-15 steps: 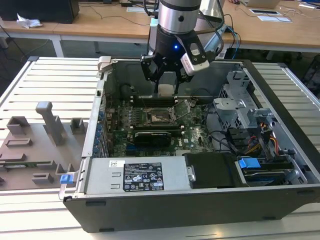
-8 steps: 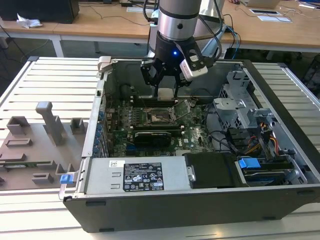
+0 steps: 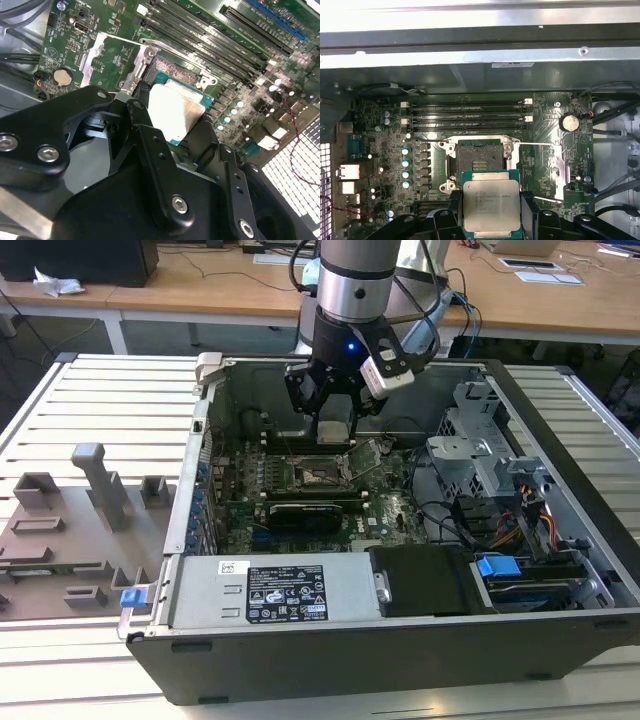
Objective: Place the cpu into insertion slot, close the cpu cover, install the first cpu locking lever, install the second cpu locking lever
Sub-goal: 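Place the cpu into insertion slot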
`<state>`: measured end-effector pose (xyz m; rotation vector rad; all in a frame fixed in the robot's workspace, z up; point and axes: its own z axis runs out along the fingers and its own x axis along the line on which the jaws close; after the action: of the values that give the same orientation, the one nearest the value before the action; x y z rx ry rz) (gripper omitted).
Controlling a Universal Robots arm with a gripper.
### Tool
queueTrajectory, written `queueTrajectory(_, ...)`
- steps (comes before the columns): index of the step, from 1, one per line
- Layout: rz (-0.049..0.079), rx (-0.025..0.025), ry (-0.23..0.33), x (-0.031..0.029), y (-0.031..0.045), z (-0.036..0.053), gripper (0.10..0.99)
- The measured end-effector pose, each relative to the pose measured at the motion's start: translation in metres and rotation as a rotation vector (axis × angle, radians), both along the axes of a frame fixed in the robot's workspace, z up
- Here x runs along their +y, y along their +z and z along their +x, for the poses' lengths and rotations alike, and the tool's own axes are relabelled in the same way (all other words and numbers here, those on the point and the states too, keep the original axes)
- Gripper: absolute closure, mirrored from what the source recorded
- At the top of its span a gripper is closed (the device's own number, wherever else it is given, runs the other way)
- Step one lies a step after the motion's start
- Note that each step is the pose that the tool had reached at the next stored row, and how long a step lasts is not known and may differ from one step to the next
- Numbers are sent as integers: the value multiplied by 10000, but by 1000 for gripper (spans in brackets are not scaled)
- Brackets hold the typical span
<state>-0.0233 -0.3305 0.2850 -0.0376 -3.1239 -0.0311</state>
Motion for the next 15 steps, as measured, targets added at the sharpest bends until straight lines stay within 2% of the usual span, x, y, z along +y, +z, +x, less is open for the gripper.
queueTrajectory(9,-2,5,-1,12,-219,12,541)
queueTrajectory(13,-1,10,-2,23,-297,33,541)
queueTrajectory(15,-2,10,-3,23,-298,33,541)
